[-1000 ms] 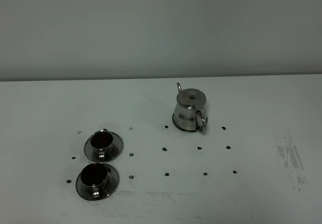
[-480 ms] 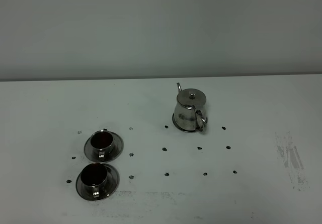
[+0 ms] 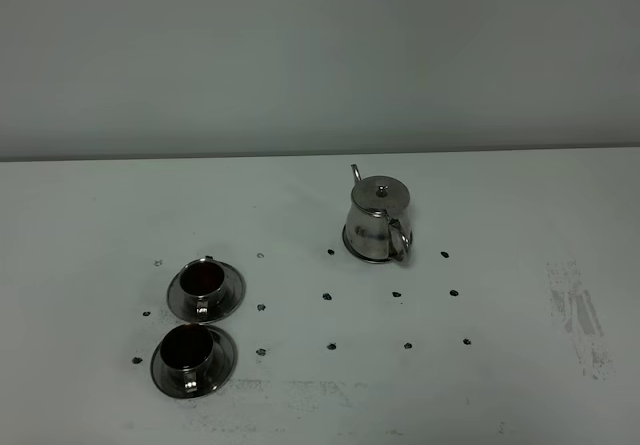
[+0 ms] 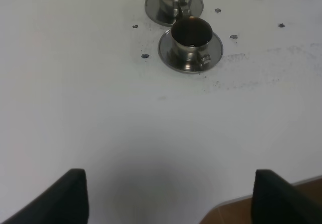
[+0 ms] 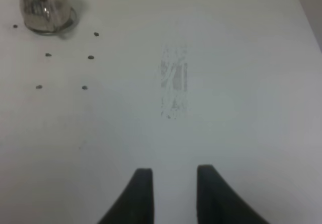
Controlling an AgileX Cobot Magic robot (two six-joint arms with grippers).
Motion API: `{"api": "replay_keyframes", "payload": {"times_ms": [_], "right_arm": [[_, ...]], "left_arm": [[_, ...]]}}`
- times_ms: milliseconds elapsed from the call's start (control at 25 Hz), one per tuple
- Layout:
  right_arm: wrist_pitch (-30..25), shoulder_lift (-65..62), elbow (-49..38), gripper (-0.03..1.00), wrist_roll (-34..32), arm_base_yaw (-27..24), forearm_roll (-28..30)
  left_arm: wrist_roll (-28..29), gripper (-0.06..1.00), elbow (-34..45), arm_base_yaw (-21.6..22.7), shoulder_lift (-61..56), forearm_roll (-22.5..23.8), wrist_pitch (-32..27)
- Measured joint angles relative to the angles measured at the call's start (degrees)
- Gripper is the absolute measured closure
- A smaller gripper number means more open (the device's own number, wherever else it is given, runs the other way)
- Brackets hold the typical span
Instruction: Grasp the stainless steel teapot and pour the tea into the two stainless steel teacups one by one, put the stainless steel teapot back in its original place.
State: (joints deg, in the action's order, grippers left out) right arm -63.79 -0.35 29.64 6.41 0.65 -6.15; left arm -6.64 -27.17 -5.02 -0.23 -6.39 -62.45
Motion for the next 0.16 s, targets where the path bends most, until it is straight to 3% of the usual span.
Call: {"api": "replay_keyframes", "payload": {"times_ms": [160], "right_arm": [[0.0, 0.0, 0.0, 0.77, 0.0, 0.0, 0.0]], "left_arm": [[-0.1, 0.29, 0.0, 0.0, 0.0, 0.0, 0.0]]}}
